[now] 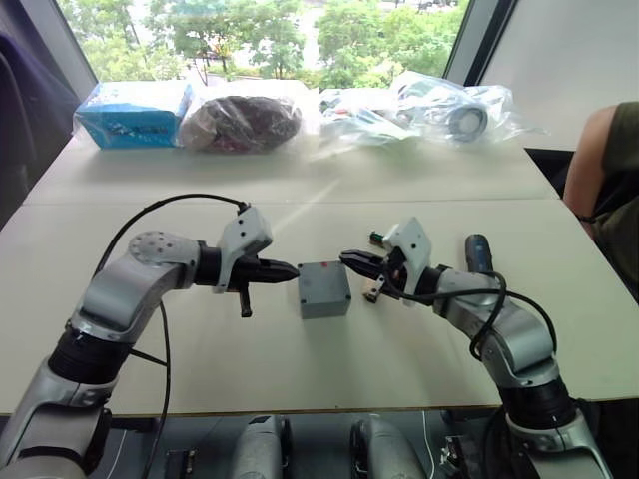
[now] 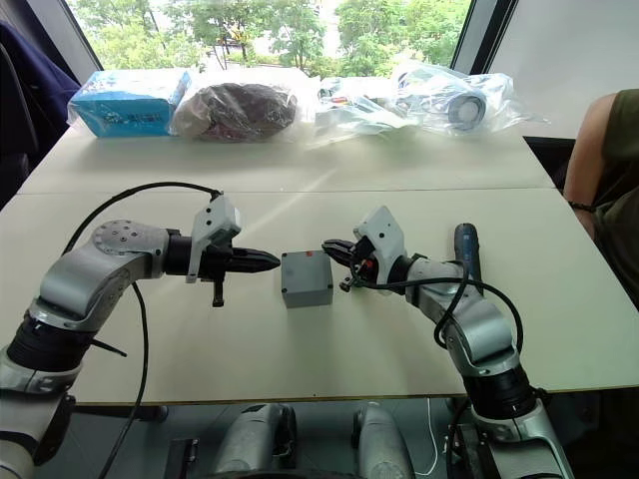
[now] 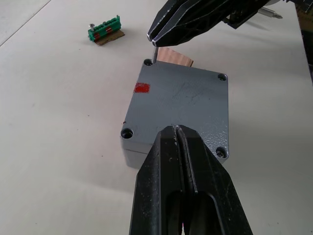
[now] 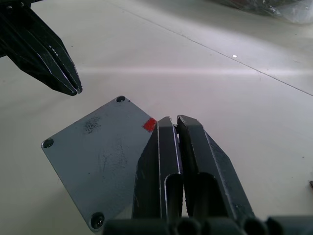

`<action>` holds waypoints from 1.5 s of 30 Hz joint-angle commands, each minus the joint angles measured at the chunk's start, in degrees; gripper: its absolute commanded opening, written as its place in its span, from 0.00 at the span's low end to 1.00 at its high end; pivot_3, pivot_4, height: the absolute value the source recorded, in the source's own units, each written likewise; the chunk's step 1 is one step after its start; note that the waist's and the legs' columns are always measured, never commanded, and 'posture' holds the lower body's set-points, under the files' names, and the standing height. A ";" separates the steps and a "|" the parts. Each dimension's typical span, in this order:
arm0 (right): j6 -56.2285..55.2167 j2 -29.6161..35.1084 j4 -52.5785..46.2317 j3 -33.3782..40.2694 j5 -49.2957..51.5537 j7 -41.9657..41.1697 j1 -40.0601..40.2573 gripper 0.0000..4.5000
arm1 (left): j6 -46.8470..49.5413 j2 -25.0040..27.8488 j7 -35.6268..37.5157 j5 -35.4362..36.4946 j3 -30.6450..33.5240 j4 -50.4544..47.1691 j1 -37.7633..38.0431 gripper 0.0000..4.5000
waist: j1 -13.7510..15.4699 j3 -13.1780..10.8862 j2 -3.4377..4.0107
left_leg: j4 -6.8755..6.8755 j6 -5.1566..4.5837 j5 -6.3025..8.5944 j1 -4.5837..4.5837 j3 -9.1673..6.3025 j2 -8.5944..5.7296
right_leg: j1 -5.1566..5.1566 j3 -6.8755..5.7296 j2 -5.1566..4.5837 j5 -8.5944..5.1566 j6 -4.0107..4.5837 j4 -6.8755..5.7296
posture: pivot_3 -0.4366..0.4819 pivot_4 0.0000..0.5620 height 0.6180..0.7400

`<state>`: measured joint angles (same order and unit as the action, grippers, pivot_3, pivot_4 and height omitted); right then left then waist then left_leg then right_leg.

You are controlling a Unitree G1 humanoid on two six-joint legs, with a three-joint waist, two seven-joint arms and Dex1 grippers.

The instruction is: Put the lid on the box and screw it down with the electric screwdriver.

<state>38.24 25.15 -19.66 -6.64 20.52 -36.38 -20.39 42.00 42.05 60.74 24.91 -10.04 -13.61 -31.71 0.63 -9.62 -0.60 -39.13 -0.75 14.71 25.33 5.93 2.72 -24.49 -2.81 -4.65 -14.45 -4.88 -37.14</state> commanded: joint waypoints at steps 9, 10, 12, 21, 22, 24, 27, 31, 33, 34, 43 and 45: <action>-2.70 -0.70 0.41 -0.97 -0.96 0.14 -0.49 0.02 | -0.23 0.09 -0.56 0.41 1.54 -0.88 -0.88 0.00 | -0.03 0.00 0.00 | 0.00 0.00 0.00 0.00 0.00 0.00 | 0.00 0.00 0.00 0.00 0.00 0.00 | 0.48 0.27 1.00; -2.86 -0.86 0.64 -1.13 -1.13 0.24 -0.56 0.02 | -0.25 0.07 -0.60 0.41 1.53 -0.89 -0.86 0.00 | -0.04 0.00 0.00 | 0.00 0.00 0.00 0.00 0.00 0.00 | 0.00 0.00 0.00 0.00 0.00 0.00 | 0.48 0.27 1.00; -3.24 -1.26 1.34 -1.55 -1.65 0.42 -0.77 0.02 | -0.31 -0.07 -0.77 0.35 1.43 -0.85 -0.93 0.00 | -0.03 0.00 0.00 | 0.00 0.00 0.00 0.00 0.00 0.00 | 0.00 0.00 0.00 0.00 0.00 0.00 | 0.48 0.27 1.00; -3.93 -1.40 3.15 -2.48 -3.04 0.25 -0.76 0.02 | -0.45 -0.15 -1.25 0.51 1.42 -1.05 -0.97 0.00 | -0.04 0.00 0.00 | 0.00 0.00 0.00 0.00 0.00 0.00 | 0.00 0.00 0.00 0.00 0.00 -0.01 | 0.48 0.27 1.00; -3.89 -1.30 3.18 -2.53 -3.11 0.18 -0.74 0.02 | -0.44 -0.18 -1.27 0.56 1.46 -1.07 -1.01 0.00 | -0.04 0.00 0.00 | 0.00 0.00 0.00 0.00 0.00 0.00 | 0.00 0.00 0.00 0.00 0.00 0.00 | 0.48 0.27 1.00; -3.96 -1.30 3.28 -2.50 -3.27 0.16 -0.75 0.13 | -0.42 -0.21 -1.29 0.61 1.50 -1.03 -1.09 0.00 | -0.04 0.00 0.00 | 0.00 0.00 0.00 0.00 0.00 0.00 | 0.00 0.00 0.00 0.00 0.00 0.00 | 0.48 0.27 1.00; -3.65 -1.07 2.95 -2.22 -3.22 -0.12 -0.69 0.38 | -0.33 -0.18 -1.27 0.76 1.66 -1.09 -1.20 0.00 | -0.04 0.00 0.00 | 0.00 0.00 0.00 0.00 0.01 0.00 | 0.00 0.00 0.00 0.00 0.00 0.00 | 0.48 0.27 1.00; -1.96 -0.09 1.33 -0.38 -2.28 -0.10 -1.49 0.73 | -0.24 -0.39 -1.19 1.31 2.07 -0.84 -1.79 0.00 | 0.00 0.00 0.00 | 0.00 0.00 0.00 0.00 0.00 0.00 | 0.00 0.00 0.00 0.00 0.00 0.00 | 0.48 0.27 1.00; 0.36 0.69 -0.39 1.85 -0.70 0.14 -2.13 0.88 | -0.02 -0.71 -1.20 1.96 2.34 -1.07 -2.28 0.00 | 0.07 0.00 0.00 | 0.00 0.00 0.00 0.00 0.00 0.00 | 0.00 0.00 -0.01 0.00 0.00 0.00 | 0.48 0.27 1.00; 1.35 0.93 -1.01 2.71 0.00 0.30 -2.39 0.96 | 0.06 -0.83 -1.18 2.22 2.43 -1.15 -2.48 0.00 | 0.05 0.00 0.00 | 0.00 0.00 0.00 0.00 0.00 0.00 | 0.00 0.00 -0.01 0.00 0.00 0.00 | 0.48 0.27 1.00; 42.86 10.84 -2.45 25.90 14.08 8.10 -15.39 1.00 | -2.89 -3.21 5.08 3.87 -1.55 -1.34 -9.79 0.00 | 0.08 0.00 0.00 | 0.02 0.00 0.00 0.00 0.00 0.00 | 0.01 -0.01 -0.02 0.01 0.01 0.00 | 0.48 0.27 1.00; 50.39 12.33 -0.05 29.22 14.04 9.08 -18.48 1.00 | -4.36 -3.63 6.83 3.38 -2.91 -1.60 -10.23 0.00 | -0.02 0.00 0.01 | 0.04 -0.01 0.00 0.01 0.03 0.00 | -0.01 0.00 -0.01 0.00 0.01 0.01 | 0.48 0.27 1.00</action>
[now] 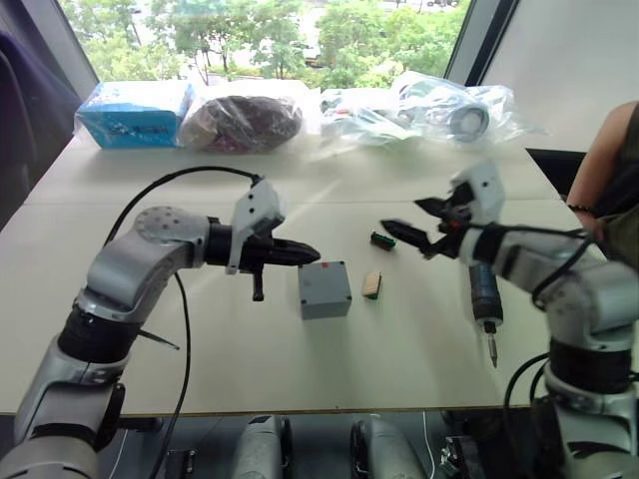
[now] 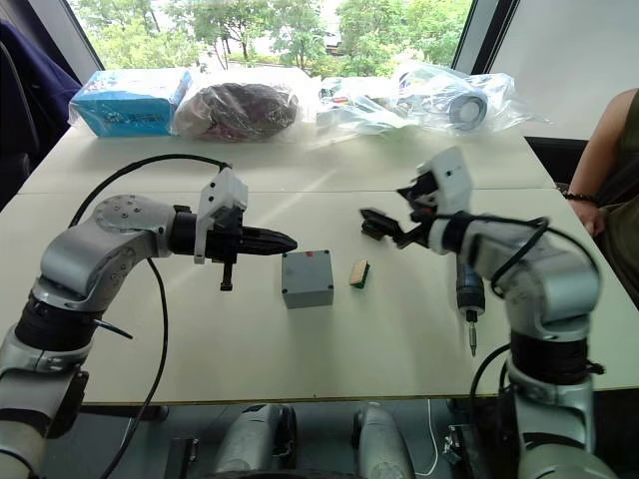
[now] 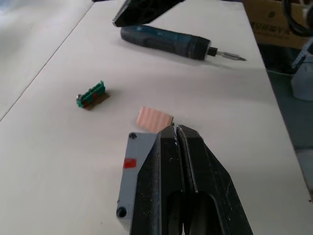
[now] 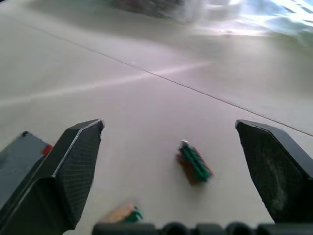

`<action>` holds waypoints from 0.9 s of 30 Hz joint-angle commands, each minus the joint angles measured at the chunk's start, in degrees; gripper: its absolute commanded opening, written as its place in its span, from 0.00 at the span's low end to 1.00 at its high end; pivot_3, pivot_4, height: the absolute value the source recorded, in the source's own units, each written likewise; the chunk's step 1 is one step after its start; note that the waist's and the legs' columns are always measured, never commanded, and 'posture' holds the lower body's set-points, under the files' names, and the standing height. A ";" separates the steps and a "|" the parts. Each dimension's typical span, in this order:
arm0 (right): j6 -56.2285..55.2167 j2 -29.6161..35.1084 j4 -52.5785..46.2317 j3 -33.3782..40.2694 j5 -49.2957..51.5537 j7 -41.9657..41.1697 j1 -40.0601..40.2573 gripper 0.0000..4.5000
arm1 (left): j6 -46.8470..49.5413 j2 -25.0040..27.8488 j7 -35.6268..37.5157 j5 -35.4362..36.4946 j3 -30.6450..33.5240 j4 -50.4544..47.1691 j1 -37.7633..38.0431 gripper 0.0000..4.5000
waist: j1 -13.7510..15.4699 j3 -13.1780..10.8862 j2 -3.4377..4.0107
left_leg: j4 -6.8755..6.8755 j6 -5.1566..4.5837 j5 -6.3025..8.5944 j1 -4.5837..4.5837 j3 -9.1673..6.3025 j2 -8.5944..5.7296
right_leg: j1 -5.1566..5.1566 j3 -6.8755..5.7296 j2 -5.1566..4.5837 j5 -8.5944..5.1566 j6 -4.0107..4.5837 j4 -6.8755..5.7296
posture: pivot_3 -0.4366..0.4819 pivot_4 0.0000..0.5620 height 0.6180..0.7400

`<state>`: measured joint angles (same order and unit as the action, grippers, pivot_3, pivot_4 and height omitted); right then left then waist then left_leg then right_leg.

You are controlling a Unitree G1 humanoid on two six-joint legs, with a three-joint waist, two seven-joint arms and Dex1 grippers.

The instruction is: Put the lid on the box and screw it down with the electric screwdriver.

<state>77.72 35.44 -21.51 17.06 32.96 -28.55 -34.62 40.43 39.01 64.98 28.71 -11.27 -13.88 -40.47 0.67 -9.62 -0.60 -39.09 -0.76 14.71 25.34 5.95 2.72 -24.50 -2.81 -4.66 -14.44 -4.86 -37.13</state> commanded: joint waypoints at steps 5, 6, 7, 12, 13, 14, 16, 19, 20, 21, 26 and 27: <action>14.78 22.32 12.74 -0.73 10.16 -2.07 0.27 1.00 | -7.79 -1.65 7.70 -1.93 -5.05 -1.05 -2.55 0.00 | 0.40 -0.01 0.04 | 0.05 -0.04 0.02 0.05 -0.01 -0.05 | -0.01 0.00 -0.04 -0.01 0.03 0.09 | 0.48 0.27 1.00; 14.78 24.79 13.87 -1.98 11.40 -2.34 0.95 1.00 | -8.30 -1.95 8.02 -2.18 -5.35 -0.97 -2.62 0.00 | 0.17 -0.01 0.04 | 0.04 -0.08 0.04 0.06 -0.01 -0.05 | 0.01 -0.01 -0.05 -0.02 0.03 0.15 | 0.48 0.27 1.00; 14.78 26.72 15.22 -3.45 11.86 -2.10 1.58 1.00 | -8.84 -2.34 8.31 -2.45 -5.70 -0.92 -2.61 0.00 | -0.08 -0.01 0.04 | 0.03 -0.11 0.06 0.05 0.00 -0.05 | 0.01 0.03 -0.06 -0.01 0.03 0.16 | 0.48 0.27 1.00; 14.78 28.71 23.54 -8.94 14.65 -0.06 1.93 1.00 | -10.35 -5.45 6.85 -4.13 -6.95 -0.53 -1.71 0.00 | -1.14 -0.01 0.04 | 0.00 -0.18 0.10 -0.07 0.03 -0.04 | -0.01 0.34 0.01 0.00 0.00 0.11 | 0.48 0.27 1.00; 14.78 28.84 24.70 -9.64 15.34 0.16 1.31 1.00 | -10.37 -5.76 6.42 -4.38 -7.04 -0.69 -1.54 0.00 | -1.19 -0.01 0.05 | 0.00 -0.18 0.10 -0.07 0.03 -0.03 | -0.02 0.34 0.02 0.00 0.00 0.10 | 0.48 0.27 1.00; 14.78 28.85 25.75 -10.28 15.57 0.32 0.67 1.00 | -10.32 -5.97 6.05 -4.57 -7.03 -0.99 -1.29 0.00 | -1.23 -0.01 0.05 | 0.00 -0.18 0.10 -0.06 0.04 -0.03 | -0.02 0.35 0.02 0.00 -0.01 0.09 | 0.48 0.27 1.00; 14.78 28.67 27.33 -11.25 16.29 0.15 -0.62 1.00 | -9.93 -5.90 5.35 -4.54 -6.52 -1.85 -0.46 0.00 | -1.33 -0.01 0.05 | 0.00 -0.18 0.10 -0.04 0.06 -0.04 | -0.07 0.37 0.02 0.01 -0.02 0.10 | 0.48 0.27 1.00; 14.78 28.28 29.77 -13.77 15.81 -0.74 -2.24 1.00 | -9.31 -4.87 4.19 -4.43 -5.73 -3.27 1.10 0.00 | -1.28 -0.01 0.05 | 0.00 -0.18 0.10 -0.04 0.05 -0.02 | -0.08 0.37 0.04 0.00 -0.02 0.09 | 0.48 0.27 1.00; 14.78 27.86 30.39 -14.76 14.89 -1.11 -2.81 1.00 | -8.95 -4.32 3.89 -4.17 -5.31 -3.87 1.72 0.00 | -1.27 -0.01 0.05 | 0.00 -0.18 0.10 -0.04 0.05 -0.02 | -0.08 0.37 0.04 0.00 -0.02 0.09 | 0.48 0.27 1.00; 14.78 27.47 30.92 -15.69 14.04 -1.44 -3.34 1.00 | -8.58 -3.91 3.60 -3.93 -4.98 -4.40 2.22 0.00 | -1.27 -0.01 0.05 | 0.00 -0.18 0.10 -0.04 0.05 -0.02 | -0.08 0.37 0.03 0.00 -0.02 0.09 | 0.48 0.27 1.00; 14.70 26.64 32.01 -19.98 11.59 -4.23 -4.90 1.00 | -7.09 -3.20 2.02 -3.30 -4.75 -6.57 3.58 0.00 | -1.00 -0.01 0.05 | -0.02 -0.18 0.10 -0.01 0.05 -0.02 | -0.08 0.37 0.00 0.00 -0.02 0.10 | 0.48 0.27 1.00; 14.71 26.32 32.11 -20.67 11.26 -4.87 -5.00 1.00 | -6.85 -3.22 1.72 -3.30 -4.68 -6.85 3.75 0.00 | -1.02 -0.01 0.05 | -0.02 -0.18 0.10 -0.01 0.05 -0.02 | -0.08 0.37 0.00 0.00 -0.02 0.11 | 0.48 0.27 1.00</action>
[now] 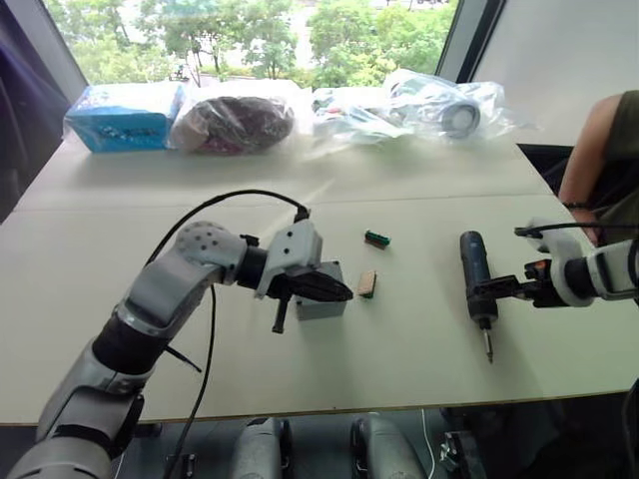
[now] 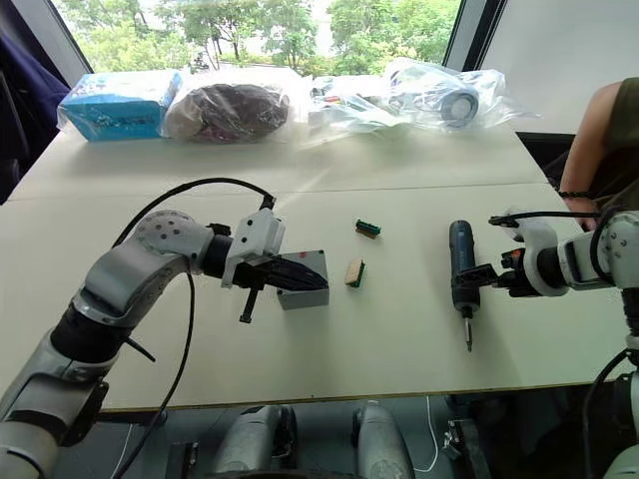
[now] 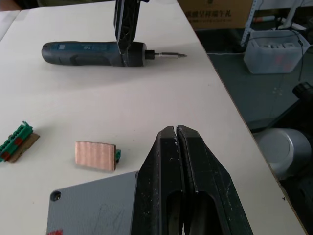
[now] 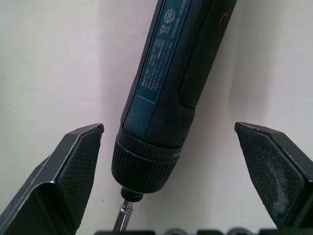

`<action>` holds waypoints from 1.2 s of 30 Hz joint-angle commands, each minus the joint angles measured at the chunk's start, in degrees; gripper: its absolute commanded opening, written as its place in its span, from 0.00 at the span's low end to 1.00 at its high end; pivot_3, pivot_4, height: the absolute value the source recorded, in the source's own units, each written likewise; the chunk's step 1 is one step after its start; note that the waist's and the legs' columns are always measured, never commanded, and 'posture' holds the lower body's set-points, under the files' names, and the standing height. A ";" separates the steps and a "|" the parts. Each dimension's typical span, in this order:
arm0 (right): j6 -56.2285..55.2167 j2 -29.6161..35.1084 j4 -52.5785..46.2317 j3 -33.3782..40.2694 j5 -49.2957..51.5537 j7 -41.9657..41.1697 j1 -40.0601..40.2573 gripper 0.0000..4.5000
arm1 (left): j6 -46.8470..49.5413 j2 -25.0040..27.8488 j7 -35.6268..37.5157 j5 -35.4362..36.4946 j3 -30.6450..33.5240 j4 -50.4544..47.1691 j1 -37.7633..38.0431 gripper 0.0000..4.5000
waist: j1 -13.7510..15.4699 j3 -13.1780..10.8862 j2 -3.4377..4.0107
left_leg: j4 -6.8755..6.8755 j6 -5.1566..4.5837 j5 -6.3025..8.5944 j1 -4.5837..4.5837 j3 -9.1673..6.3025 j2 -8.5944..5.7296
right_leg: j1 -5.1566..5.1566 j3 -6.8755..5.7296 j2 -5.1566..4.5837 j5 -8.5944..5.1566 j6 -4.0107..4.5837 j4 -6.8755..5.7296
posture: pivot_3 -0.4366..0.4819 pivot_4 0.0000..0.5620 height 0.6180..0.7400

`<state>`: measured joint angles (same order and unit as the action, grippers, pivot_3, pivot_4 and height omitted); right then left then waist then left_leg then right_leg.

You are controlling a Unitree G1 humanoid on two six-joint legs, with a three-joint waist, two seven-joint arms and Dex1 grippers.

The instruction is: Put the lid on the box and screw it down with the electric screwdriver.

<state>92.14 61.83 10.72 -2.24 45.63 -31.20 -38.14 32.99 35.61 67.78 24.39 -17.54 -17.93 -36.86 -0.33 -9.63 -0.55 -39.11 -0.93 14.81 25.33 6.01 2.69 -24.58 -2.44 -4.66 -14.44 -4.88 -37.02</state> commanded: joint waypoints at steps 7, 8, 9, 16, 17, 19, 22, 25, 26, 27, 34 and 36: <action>-3.15 -0.74 1.58 -8.64 -6.62 -6.20 -2.34 0.90 | 1.31 -0.25 -2.71 0.65 1.63 -3.22 0.75 0.00 | -0.21 0.01 -0.02 | -0.01 0.00 0.00 -0.01 0.00 -0.01 | 0.01 0.00 0.01 0.00 0.00 0.00 | 0.48 0.27 1.00; -3.02 -1.12 1.69 -9.50 -7.17 -6.49 -2.75 0.86 | 1.45 -0.28 -3.04 0.68 1.75 -3.36 1.02 0.00 | -0.25 0.01 -0.02 | -0.01 0.00 0.00 -0.01 0.00 -0.01 | 0.01 0.00 0.01 0.00 0.00 0.00 | 0.48 0.27 1.00; -2.93 -1.51 1.91 -9.92 -7.69 -6.73 -3.09 0.79 | 1.55 -0.31 -3.27 0.71 1.77 -3.48 1.17 0.00 | -0.27 0.01 -0.03 | -0.01 0.00 0.00 -0.02 0.00 0.00 | 0.01 0.00 0.01 0.00 0.00 0.00 | 0.48 0.27 1.00; -2.12 -3.92 2.29 -11.53 -11.30 -7.29 -4.94 0.40 | 1.85 -1.56 -4.87 1.45 2.62 -2.76 0.54 0.00 | -0.35 0.06 -0.11 | -0.01 0.00 0.00 -0.04 0.00 0.02 | 0.02 -0.01 0.04 0.00 -0.01 -0.01 | 0.48 0.27 1.00; -2.30 -4.12 2.72 -11.52 -11.86 -7.38 -5.23 0.40 | 1.74 -1.57 -4.85 1.38 2.74 -2.37 0.35 0.00 | -0.39 0.07 -0.12 | -0.01 0.00 0.00 -0.04 0.00 0.02 | 0.02 -0.01 0.04 0.00 -0.01 -0.01 | 0.48 0.27 1.00; -3.48 -4.22 4.21 -11.14 -13.41 -7.46 -6.45 0.40 | 1.31 -1.34 -4.71 0.96 3.02 -1.34 0.00 0.00 | -0.41 0.09 -0.15 | -0.01 0.00 0.00 -0.04 0.01 0.02 | 0.02 0.00 0.04 0.01 -0.01 -0.01 | 0.48 0.27 1.00; -11.44 -3.28 6.32 -10.95 -17.76 -8.14 -9.78 0.40 | 0.17 -0.64 -4.34 -0.36 3.60 1.56 -1.09 0.00 | -0.53 0.10 -0.17 | -0.03 0.01 0.00 -0.06 0.03 0.01 | 0.03 0.00 0.04 0.01 0.00 -0.01 | 0.48 0.27 1.00; -16.75 -6.19 8.97 -5.13 -18.54 -6.24 -14.49 0.40 | -0.84 0.08 -3.81 -1.46 3.68 4.37 -1.96 0.00 | -0.46 0.00 0.00 | -0.03 0.00 0.00 -0.05 0.11 -0.02 | -0.03 0.07 0.02 0.01 0.00 -0.01 | 0.48 0.27 1.00; -19.38 -8.18 9.27 -1.11 -17.74 -4.98 -15.89 0.40 | -1.33 0.43 -3.62 -2.00 3.58 5.35 -2.14 0.00 | -0.48 -0.02 0.02 | -0.03 0.00 0.00 -0.03 0.14 -0.02 | -0.08 0.09 0.02 0.01 0.00 -0.04 | 0.48 0.27 1.00; -22.59 -10.95 8.13 4.32 -16.45 -2.39 -16.76 0.40 | -1.66 0.79 -3.35 -2.33 3.65 6.51 -2.22 0.00 | -0.49 -0.04 0.06 | -0.03 0.01 -0.01 0.02 0.16 -0.02 | -0.14 0.10 0.02 0.01 -0.02 -0.07 | 0.48 0.27 1.00; -25.66 -33.58 -12.59 29.28 -6.62 15.21 -14.25 0.40 | -1.15 1.90 -2.72 -2.91 4.52 10.16 -2.86 0.00 | 0.03 -0.08 0.14 | 0.27 0.50 -0.29 0.12 0.19 0.12 | -0.36 0.05 0.18 -0.02 -0.06 -0.15 | 0.48 0.27 1.00; -26.02 -38.22 -18.92 30.78 -3.72 16.73 -12.48 0.40 | -1.01 2.06 -2.53 -2.84 4.48 10.31 -2.88 0.00 | 0.42 -0.08 0.14 | 0.26 0.52 -0.31 0.15 0.19 0.13 | -0.33 0.00 0.15 -0.02 -0.06 -0.13 | 0.48 0.27 1.00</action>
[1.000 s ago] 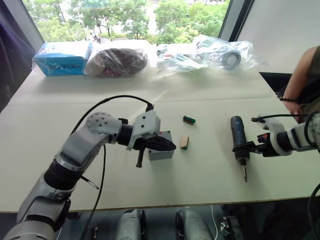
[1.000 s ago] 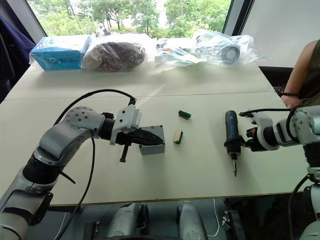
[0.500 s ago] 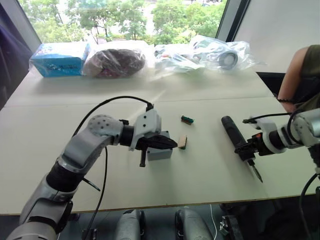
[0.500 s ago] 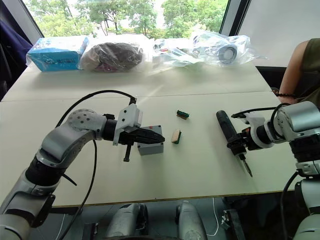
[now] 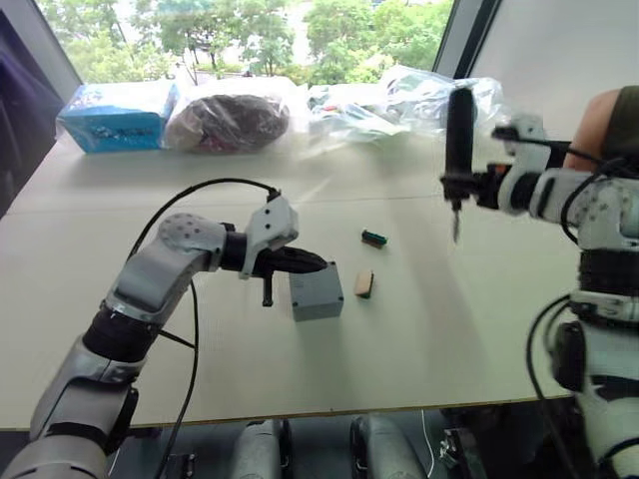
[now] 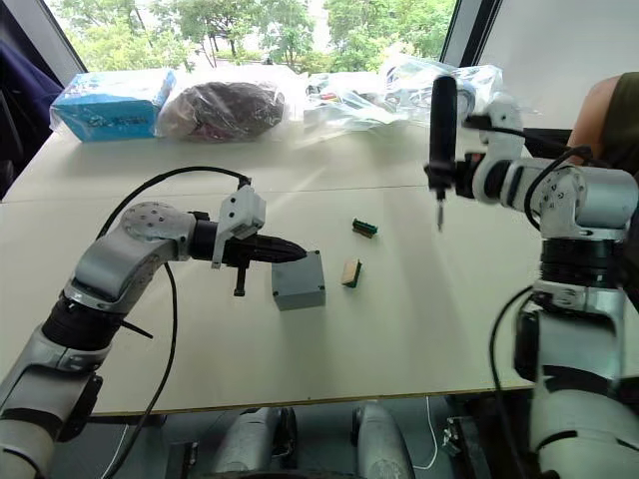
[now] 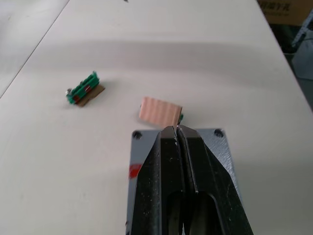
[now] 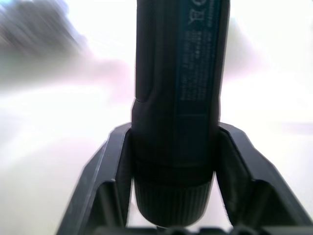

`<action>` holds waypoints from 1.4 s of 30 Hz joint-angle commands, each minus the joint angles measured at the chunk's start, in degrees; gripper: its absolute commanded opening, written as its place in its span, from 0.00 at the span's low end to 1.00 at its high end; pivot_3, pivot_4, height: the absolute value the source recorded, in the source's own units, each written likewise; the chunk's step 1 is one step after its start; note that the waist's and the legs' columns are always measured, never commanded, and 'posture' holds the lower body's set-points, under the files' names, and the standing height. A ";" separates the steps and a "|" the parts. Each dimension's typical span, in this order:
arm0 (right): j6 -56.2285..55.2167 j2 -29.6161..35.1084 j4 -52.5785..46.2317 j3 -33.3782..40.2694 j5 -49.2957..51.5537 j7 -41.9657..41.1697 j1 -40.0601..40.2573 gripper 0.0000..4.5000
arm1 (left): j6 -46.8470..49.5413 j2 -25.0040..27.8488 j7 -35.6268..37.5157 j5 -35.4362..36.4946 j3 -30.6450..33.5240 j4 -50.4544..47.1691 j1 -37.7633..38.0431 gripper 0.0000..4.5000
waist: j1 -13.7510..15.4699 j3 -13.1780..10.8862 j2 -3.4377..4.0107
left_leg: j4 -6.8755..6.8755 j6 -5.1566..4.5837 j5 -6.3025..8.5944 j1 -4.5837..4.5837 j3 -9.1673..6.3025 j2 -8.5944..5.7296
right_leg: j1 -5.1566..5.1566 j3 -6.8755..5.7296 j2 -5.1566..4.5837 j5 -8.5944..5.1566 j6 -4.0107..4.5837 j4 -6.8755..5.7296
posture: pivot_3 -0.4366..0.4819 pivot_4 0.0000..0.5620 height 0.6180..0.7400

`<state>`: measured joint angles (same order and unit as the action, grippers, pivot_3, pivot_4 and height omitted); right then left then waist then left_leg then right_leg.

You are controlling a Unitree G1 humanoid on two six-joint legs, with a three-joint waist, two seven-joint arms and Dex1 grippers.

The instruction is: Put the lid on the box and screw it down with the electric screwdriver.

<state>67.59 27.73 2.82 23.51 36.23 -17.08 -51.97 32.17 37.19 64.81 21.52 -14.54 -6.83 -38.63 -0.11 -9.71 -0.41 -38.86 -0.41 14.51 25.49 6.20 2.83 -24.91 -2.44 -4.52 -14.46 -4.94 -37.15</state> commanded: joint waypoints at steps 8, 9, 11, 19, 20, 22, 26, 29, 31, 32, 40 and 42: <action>-12.80 -15.66 -31.61 -6.55 9.98 -1.20 12.26 0.40 | 0.39 -1.63 -2.00 -1.87 0.05 0.11 -0.54 0.00 | 0.79 -0.01 0.02 | -0.16 -0.36 0.21 -0.02 -0.03 -0.12 | 0.11 0.01 -0.14 0.02 0.00 -0.03 | 0.48 0.27 1.00; -15.04 -16.37 -31.89 -8.44 8.76 -1.37 13.74 0.40 | -0.04 -1.73 -2.14 -2.73 -0.69 0.14 -0.11 0.00 | 0.77 0.00 0.01 | -0.21 -0.39 0.22 -0.03 -0.05 -0.13 | 0.14 0.00 -0.14 0.02 0.00 -0.03 | 0.48 0.27 1.00; -18.79 -17.11 -31.84 -11.64 6.45 -1.73 15.89 0.40 | -0.73 -1.96 -2.32 -3.89 -1.57 0.21 0.51 0.00 | 0.70 0.02 -0.01 | -0.21 -0.40 0.23 -0.10 -0.05 -0.14 | 0.21 0.00 -0.14 0.02 0.00 -0.02 | 0.48 0.27 1.00; -32.43 -14.47 -28.51 -21.55 -3.98 -7.87 23.52 0.40 | -2.71 -2.48 -2.72 -7.54 -3.74 1.01 2.19 0.00 | 0.48 0.01 -0.01 | -0.22 -0.40 0.23 -0.11 -0.05 -0.15 | 0.20 0.00 -0.10 0.02 0.00 -0.04 | 0.48 0.27 1.00; -33.52 -14.53 -27.89 -21.89 -4.80 -7.97 23.90 0.40 | -2.85 -2.57 -2.84 -7.85 -3.91 1.07 2.55 0.00 | 0.49 0.01 -0.01 | -0.22 -0.40 0.23 -0.11 -0.05 -0.14 | 0.20 0.00 -0.10 0.02 0.00 -0.04 | 0.48 0.27 1.00; -35.21 -14.51 -26.91 -22.73 -6.07 -8.46 24.61 0.40 | -2.95 -2.80 -3.12 -8.10 -3.99 1.22 3.08 0.00 | 0.51 0.01 -0.01 | -0.22 -0.40 0.23 -0.12 -0.05 -0.14 | 0.20 0.00 -0.10 0.02 0.00 -0.04 | 0.48 0.27 1.00; -38.00 -14.39 -25.49 -24.28 -8.33 -9.24 25.75 0.40 | -2.98 -2.92 -3.31 -8.02 -3.70 1.66 3.28 0.00 | 0.62 0.01 -0.01 | -0.22 -0.40 0.23 -0.13 -0.06 -0.13 | 0.21 0.00 -0.10 0.02 0.00 -0.04 | 0.48 0.27 1.00; -39.13 -14.83 -24.76 -24.69 -8.93 -9.11 26.31 0.40 | -3.00 -3.01 -3.75 -8.16 -3.36 2.41 3.03 0.00 | 0.63 0.01 -0.01 | -0.22 -0.40 0.23 -0.13 -0.06 -0.14 | 0.22 0.00 -0.10 0.02 0.00 -0.05 | 0.48 0.27 1.00; -39.57 -15.03 -24.46 -24.81 -9.15 -9.06 26.53 0.40 | -3.00 -2.99 -3.92 -8.16 -3.19 2.68 2.85 0.00 | 0.62 0.01 -0.01 | -0.23 -0.40 0.23 -0.13 -0.06 -0.13 | 0.22 0.00 -0.10 0.02 0.00 -0.05 | 0.48 0.27 1.00; -39.77 -15.11 -24.34 -24.88 -9.29 -8.95 26.65 0.40 | -3.00 -2.93 -3.94 -8.15 -3.10 2.70 2.85 0.00 | 0.61 0.01 -0.01 | -0.23 -0.40 0.23 -0.13 -0.06 -0.13 | 0.22 0.00 -0.10 0.02 0.00 -0.04 | 0.48 0.27 1.00; -41.49 -15.34 -23.01 -25.75 -11.19 -9.23 27.60 0.40 | -2.81 -2.70 -3.93 -8.07 -2.80 2.65 2.69 0.00 | 0.61 0.01 -0.01 | -0.23 -0.40 0.23 -0.14 -0.06 -0.13 | 0.22 0.00 -0.10 0.02 0.00 -0.05 | 0.48 0.27 1.00; -41.76 -15.46 -22.81 -26.13 -11.49 -9.33 28.21 0.40 | -2.82 -2.68 -3.90 -8.08 -2.80 2.68 2.65 0.00 | 0.59 0.01 -0.01 | -0.23 -0.40 0.23 -0.14 -0.06 -0.13 | 0.22 0.00 -0.10 0.02 0.00 -0.05 | 0.48 0.27 1.00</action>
<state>28.24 12.67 -18.00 -2.64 24.83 -25.94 -23.38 29.34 34.07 61.01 14.19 -18.23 -4.53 -36.01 0.48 -9.70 -0.42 -39.08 -0.81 14.74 25.34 6.14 2.69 -24.69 -2.44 -4.61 -14.44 -4.94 -37.20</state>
